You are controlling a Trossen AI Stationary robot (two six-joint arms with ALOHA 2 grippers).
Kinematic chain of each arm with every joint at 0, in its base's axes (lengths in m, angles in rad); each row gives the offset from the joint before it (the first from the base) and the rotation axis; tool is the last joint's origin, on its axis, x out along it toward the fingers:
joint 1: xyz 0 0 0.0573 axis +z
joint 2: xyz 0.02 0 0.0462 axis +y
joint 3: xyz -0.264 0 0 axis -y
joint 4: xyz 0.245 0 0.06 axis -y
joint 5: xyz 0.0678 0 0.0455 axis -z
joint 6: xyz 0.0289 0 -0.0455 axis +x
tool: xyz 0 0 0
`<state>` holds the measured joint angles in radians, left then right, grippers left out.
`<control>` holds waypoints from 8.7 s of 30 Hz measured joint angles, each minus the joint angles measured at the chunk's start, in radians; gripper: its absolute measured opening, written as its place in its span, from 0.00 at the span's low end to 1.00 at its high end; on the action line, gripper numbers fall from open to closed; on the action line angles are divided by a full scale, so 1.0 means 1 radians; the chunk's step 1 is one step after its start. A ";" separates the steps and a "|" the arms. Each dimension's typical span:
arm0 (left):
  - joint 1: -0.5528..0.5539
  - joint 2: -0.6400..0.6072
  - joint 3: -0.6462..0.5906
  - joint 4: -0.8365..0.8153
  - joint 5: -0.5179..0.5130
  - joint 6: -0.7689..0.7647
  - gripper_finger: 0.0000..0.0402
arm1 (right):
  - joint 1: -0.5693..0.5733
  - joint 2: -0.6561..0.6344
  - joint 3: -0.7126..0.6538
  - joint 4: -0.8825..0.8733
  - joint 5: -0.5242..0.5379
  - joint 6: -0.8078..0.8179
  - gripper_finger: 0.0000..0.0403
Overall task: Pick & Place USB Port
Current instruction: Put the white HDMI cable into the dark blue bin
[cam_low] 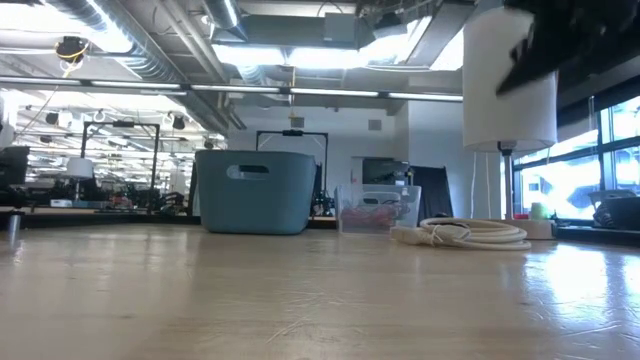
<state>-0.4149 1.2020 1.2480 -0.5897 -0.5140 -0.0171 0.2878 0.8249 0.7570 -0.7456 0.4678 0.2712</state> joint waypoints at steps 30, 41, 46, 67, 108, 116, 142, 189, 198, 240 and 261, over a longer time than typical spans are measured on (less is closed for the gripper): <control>0.155 0.009 0.000 -0.280 -0.163 -0.146 0.32 | -0.418 0.623 -0.011 0.005 -0.289 0.297 0.24; 0.190 0.009 0.000 -0.287 -0.120 -0.137 0.32 | -0.419 0.639 -0.002 0.027 -0.326 0.325 0.53; 0.190 0.009 0.000 -0.287 -0.113 -0.137 0.32 | -0.423 0.639 -0.002 -0.004 -0.271 0.401 0.53; 0.190 0.009 0.000 -0.305 -0.113 -0.136 0.32 | -0.415 0.626 -0.179 0.241 -0.272 0.514 0.20; 0.283 0.008 -0.303 0.535 0.068 0.292 0.32 | 0.297 0.242 0.285 0.329 0.475 -0.206 0.09; 0.439 0.049 -0.364 1.077 0.880 0.188 0.32 | 0.231 0.242 0.285 0.614 0.340 -0.558 0.09; 0.447 0.355 -0.154 1.303 1.127 -0.049 0.53 | -0.054 0.319 0.285 0.764 0.024 -0.670 0.09; 0.532 0.189 -0.154 0.717 0.914 0.231 0.08 | 0.145 0.325 0.493 0.168 0.565 -0.316 0.73; 0.662 0.181 -0.154 0.366 0.403 0.373 0.08 | 0.201 0.326 0.507 -0.210 0.563 0.138 0.70; 0.989 0.796 0.304 -0.358 0.470 0.485 0.08 | 0.200 0.327 0.429 -0.233 0.477 0.301 0.66; 0.972 0.807 0.302 -0.316 0.393 0.438 0.38 | 0.200 0.327 0.429 -0.231 0.463 0.305 0.66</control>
<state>0.5568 2.0094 1.5500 -0.9062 -0.1213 0.4210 0.4877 1.1519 1.1858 -0.9768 0.9304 0.5757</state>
